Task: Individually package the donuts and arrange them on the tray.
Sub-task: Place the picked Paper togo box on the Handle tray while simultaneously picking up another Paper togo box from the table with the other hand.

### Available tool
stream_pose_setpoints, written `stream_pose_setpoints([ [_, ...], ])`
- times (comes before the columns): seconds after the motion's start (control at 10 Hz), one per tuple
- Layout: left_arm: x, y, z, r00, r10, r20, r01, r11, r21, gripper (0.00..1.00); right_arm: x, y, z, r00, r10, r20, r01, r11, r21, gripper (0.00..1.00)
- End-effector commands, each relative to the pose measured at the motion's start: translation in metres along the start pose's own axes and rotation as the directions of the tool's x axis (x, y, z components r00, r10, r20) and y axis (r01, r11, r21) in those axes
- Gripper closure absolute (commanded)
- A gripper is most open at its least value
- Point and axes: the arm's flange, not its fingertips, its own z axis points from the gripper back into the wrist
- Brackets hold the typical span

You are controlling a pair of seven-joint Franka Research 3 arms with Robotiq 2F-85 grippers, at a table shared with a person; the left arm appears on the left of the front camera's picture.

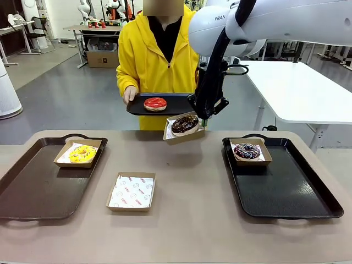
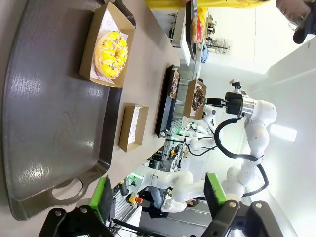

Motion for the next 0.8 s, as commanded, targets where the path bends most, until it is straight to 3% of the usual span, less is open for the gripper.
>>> stream_pose_setpoints([
  [0.0, -0.017, -0.032, -0.016, 0.997, -0.059, -0.04, 0.063, 0.992, 0.107, 0.03, -0.028, -0.026, 0.017, 0.996, 0.088, 0.011, -0.088, 0.995, -0.04, 0.98],
  [0.2, -0.029, -0.084, -0.049, 0.992, -0.069, -0.109, 0.095, 0.961, 0.259, 0.03, -0.057, -0.08, 0.04, 0.985, 0.17, 0.001, -0.167, 0.972, -0.165, 0.98],
  [0.4, -0.042, -0.132, -0.095, 0.983, -0.075, -0.169, 0.138, 0.905, 0.402, 0.03, -0.068, -0.139, 0.049, 0.995, 0.092, 0.037, -0.087, 0.989, -0.12, 0.98],
  [0.7, -0.058, -0.178, -0.183, 0.968, -0.098, -0.231, 0.217, 0.789, 0.575, 0.03, -0.084, -0.202, 0.031, 0.991, 0.12, 0.053, -0.113, 0.986, -0.119, 0.98],
])
